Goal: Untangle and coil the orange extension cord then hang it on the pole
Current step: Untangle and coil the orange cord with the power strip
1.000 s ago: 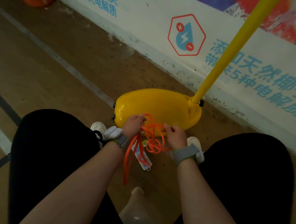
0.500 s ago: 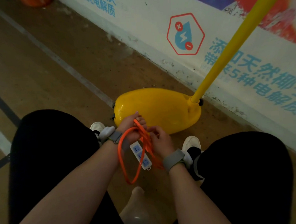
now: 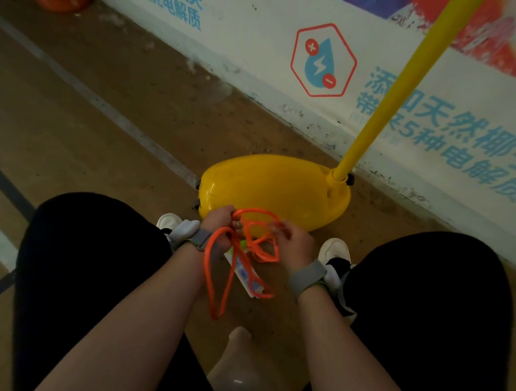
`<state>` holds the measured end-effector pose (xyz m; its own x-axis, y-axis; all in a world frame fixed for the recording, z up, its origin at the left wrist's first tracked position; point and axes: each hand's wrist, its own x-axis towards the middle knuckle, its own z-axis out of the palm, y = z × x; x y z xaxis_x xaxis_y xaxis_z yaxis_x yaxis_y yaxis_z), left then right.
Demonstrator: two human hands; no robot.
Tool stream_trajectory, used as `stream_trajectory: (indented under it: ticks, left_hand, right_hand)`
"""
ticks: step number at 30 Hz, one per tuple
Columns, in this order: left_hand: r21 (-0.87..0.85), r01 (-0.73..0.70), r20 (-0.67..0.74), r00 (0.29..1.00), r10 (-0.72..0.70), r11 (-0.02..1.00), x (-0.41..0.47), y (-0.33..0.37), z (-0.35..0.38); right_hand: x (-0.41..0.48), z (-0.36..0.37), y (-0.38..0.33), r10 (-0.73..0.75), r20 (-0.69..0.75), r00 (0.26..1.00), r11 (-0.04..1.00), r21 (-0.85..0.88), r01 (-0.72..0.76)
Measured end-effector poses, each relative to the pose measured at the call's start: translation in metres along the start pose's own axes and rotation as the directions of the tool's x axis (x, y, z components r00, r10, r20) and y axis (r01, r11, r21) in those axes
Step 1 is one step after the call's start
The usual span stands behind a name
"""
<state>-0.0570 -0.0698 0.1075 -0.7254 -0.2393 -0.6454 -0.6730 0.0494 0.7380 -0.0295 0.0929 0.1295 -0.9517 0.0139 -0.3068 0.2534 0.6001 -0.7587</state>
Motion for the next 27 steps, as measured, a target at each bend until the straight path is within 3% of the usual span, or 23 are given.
stream_trajectory:
  ticks: [2,5,9,14,16,18,23,27]
  left_hand:
    - [0.1,0.0,-0.017,1.0,0.002,0.995,-0.012,0.003,0.002]
    - [0.196,-0.078,0.024,0.997,0.075,0.978,-0.026,0.002,0.008]
    - [0.23,-0.109,0.208,0.976,0.061,0.967,-0.038,0.0,0.016]
    - [0.028,-0.082,0.304,0.95,0.07,0.996,-0.033,-0.008,0.024]
    - [-0.026,-0.068,0.367,0.927,0.072,0.997,-0.036,-0.008,0.023]
    - [0.015,-0.108,0.372,0.923,0.095,0.994,-0.033,-0.008,0.023]
    - [0.324,-0.149,0.234,0.97,0.073,0.934,-0.026,-0.013,0.025]
    - [0.227,-0.188,0.312,0.944,0.112,0.956,-0.032,-0.012,0.025]
  right_hand:
    - [0.003,-0.008,-0.001,0.018,-0.175,0.984,0.994,0.107,0.001]
    - [0.009,-0.013,-0.004,-0.001,-0.224,0.975,0.984,0.172,0.041]
    - [0.01,-0.01,-0.001,-0.065,-0.196,0.978,0.985,0.143,0.094]
    - [0.008,-0.014,-0.012,-0.155,-0.053,0.987,0.948,0.274,0.163]
    - [0.007,-0.016,-0.016,-0.165,-0.057,0.985,0.943,0.283,0.175]
    - [0.006,-0.017,-0.019,-0.181,-0.08,0.98,0.941,0.276,0.196]
    - [0.002,-0.009,-0.017,-0.189,-0.01,0.982,0.94,0.286,0.184]
    - [0.001,-0.006,-0.015,-0.143,0.06,0.988,0.954,0.276,0.121]
